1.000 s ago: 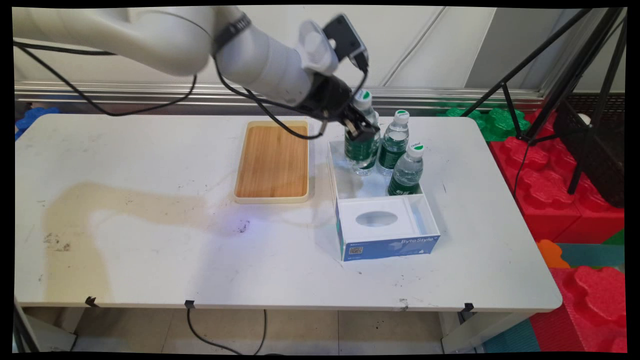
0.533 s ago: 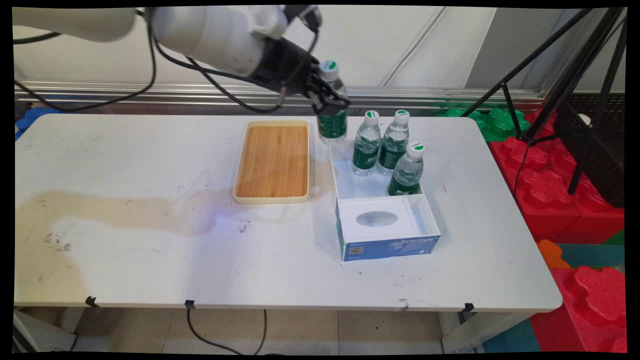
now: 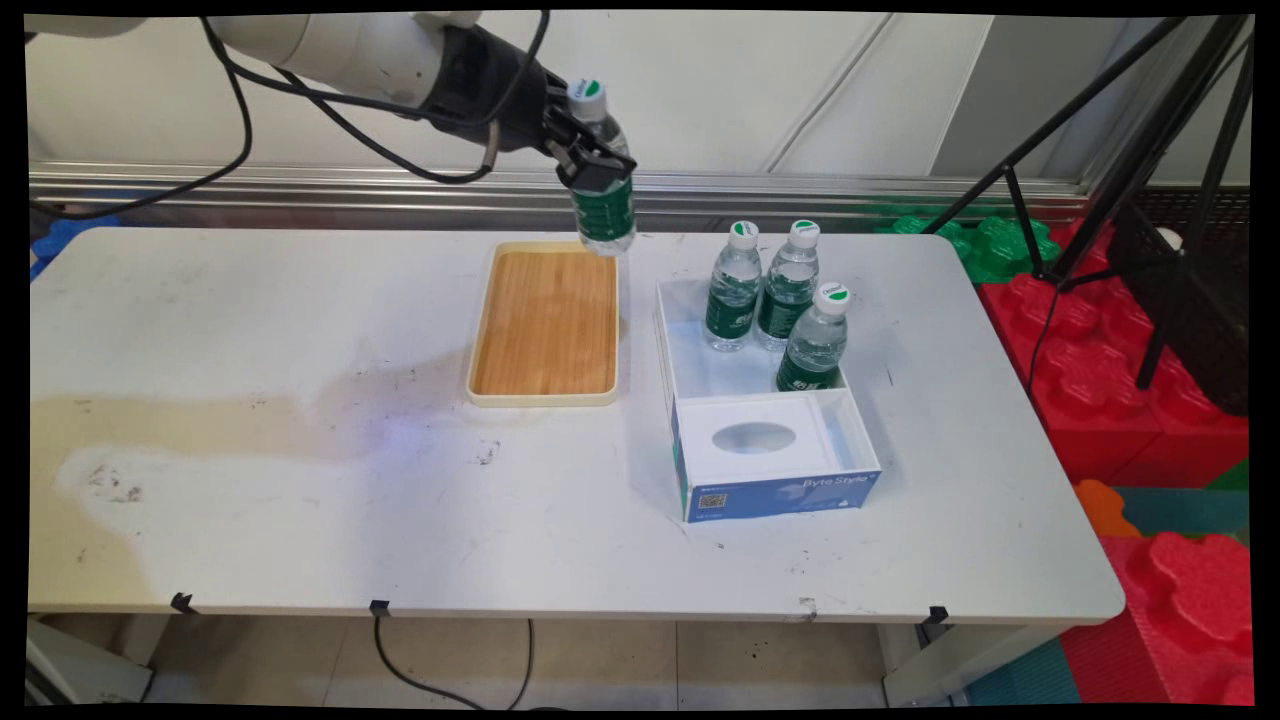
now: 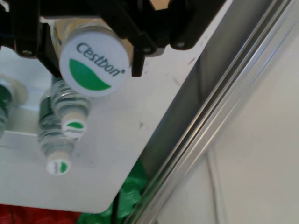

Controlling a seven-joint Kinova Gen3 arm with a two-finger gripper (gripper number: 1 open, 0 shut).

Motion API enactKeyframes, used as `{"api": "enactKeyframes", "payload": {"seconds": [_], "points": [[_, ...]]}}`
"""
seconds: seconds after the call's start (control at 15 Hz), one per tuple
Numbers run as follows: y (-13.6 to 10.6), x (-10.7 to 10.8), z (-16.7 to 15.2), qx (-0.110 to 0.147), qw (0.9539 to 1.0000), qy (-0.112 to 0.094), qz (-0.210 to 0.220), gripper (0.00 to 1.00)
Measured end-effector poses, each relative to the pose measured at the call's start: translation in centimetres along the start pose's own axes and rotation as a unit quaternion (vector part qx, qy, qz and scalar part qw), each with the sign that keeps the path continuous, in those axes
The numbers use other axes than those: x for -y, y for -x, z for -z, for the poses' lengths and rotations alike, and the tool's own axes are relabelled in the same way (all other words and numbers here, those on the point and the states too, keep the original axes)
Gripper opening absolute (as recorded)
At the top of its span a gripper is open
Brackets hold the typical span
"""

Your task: Place the picked object on the tray

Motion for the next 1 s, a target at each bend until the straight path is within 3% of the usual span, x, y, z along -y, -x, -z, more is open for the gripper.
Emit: {"api": "enactKeyframes", "payload": {"seconds": [0.4, 1.0], "points": [[0.0, 1.8, -2.2, 0.017, 0.9992, -0.03, 0.019, 0.0], [0.2, 4.5, -9.3, 0.06, 0.9954, -0.065, 0.037, 0.0]]}}
